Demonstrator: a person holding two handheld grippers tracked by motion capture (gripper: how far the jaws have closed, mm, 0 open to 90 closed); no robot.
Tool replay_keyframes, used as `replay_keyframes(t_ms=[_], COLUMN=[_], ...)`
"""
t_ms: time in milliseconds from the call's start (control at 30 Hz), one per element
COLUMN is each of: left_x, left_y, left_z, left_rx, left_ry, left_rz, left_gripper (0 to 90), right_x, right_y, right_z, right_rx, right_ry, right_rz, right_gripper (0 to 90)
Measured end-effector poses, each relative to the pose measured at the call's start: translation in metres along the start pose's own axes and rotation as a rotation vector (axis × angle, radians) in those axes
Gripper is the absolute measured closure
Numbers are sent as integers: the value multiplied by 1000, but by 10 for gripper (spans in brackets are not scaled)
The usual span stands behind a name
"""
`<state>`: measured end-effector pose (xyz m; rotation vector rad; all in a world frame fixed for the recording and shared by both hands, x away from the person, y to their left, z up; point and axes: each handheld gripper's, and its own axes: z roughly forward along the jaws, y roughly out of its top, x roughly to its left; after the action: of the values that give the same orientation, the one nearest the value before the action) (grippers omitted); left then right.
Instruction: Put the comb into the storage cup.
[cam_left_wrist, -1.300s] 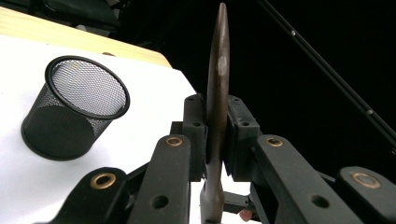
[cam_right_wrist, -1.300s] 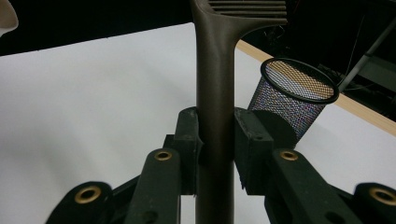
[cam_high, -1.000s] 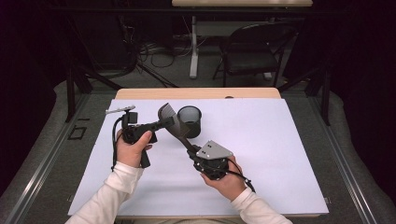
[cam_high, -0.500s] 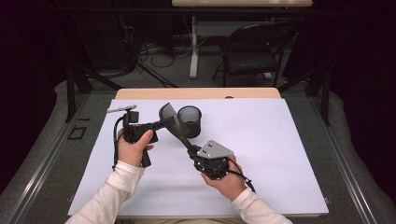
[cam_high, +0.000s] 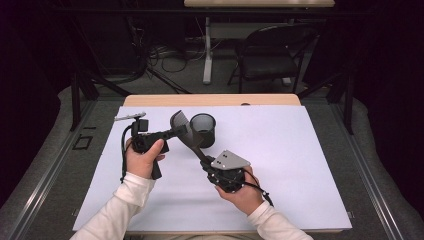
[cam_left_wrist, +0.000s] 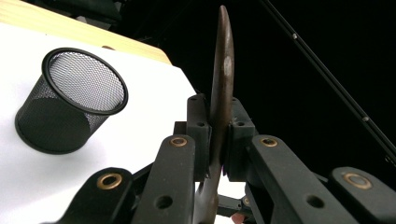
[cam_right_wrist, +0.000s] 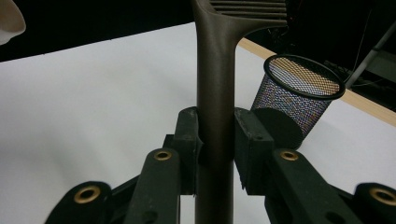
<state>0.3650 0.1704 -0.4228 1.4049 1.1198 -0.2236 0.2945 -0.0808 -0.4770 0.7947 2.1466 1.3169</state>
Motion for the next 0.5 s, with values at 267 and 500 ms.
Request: replay_keyframes(t_ms=[267,500], left_x=[0,0], left_y=[0,0], left_z=[1,2], left_rx=[1,-4], left_ry=[0,0], left_rz=[7,-1], left_gripper=[839,839], right_x=[-1,-1], right_y=[0,0], right_z=[0,0], right_rx=[6,5], right_ry=[3,3], right_rz=[4,10], right_gripper=[726,725])
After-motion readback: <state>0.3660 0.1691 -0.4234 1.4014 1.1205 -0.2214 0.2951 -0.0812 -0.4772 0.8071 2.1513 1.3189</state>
